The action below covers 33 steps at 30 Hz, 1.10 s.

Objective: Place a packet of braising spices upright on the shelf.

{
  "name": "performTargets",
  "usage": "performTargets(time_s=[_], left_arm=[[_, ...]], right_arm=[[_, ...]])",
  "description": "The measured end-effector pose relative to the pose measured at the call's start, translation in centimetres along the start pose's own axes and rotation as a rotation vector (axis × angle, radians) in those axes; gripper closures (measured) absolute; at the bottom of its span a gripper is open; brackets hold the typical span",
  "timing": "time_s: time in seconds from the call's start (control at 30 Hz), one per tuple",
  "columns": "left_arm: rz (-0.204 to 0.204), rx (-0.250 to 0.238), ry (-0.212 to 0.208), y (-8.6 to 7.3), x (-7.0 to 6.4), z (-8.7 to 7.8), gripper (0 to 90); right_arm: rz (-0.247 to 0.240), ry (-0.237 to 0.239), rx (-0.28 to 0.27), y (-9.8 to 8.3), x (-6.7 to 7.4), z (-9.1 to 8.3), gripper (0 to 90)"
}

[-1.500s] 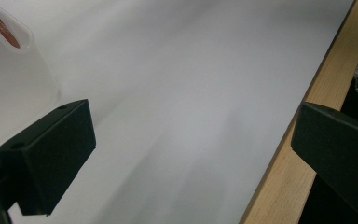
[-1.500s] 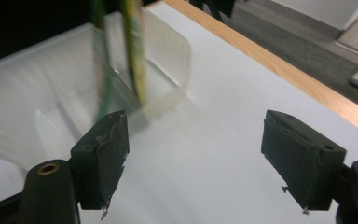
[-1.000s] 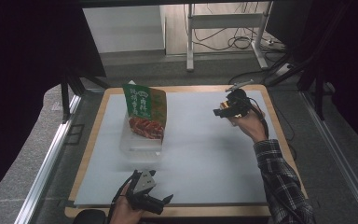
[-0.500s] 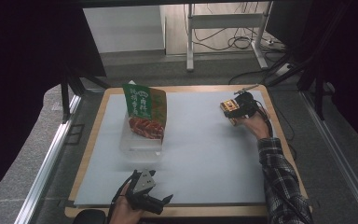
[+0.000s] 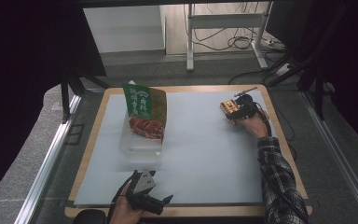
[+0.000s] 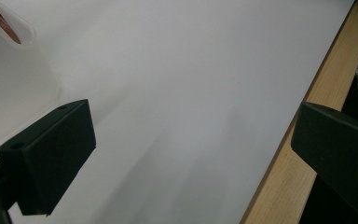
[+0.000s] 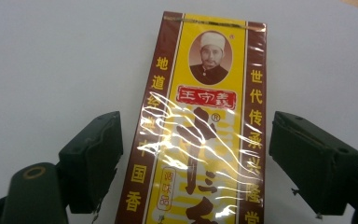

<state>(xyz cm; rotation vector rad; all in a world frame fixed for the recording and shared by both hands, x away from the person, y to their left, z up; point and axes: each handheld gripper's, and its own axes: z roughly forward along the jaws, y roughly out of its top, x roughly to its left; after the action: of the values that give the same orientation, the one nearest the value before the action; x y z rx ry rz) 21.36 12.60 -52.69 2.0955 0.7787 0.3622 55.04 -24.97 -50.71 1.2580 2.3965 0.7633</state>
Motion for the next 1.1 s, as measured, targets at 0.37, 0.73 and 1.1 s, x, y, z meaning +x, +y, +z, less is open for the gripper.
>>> performTargets(time_s=[0.37,0.73,1.1], left_arm=[[0.002,0.0,0.0,0.0,0.0,0.0,0.0],[0.003,0.003,0.005,0.0,-0.1,0.1,0.0],[0.006,0.001,0.007,0.1,-0.2,0.1,0.0]], right_arm=[[0.006,-0.021,0.039,-0.1,0.2,-0.1,32.1],[-0.038,0.024,-0.026,0.0,1.5,-3.5,32.3],[-0.151,0.099,-0.051,-1.5,4.9,-7.7,32.3]])
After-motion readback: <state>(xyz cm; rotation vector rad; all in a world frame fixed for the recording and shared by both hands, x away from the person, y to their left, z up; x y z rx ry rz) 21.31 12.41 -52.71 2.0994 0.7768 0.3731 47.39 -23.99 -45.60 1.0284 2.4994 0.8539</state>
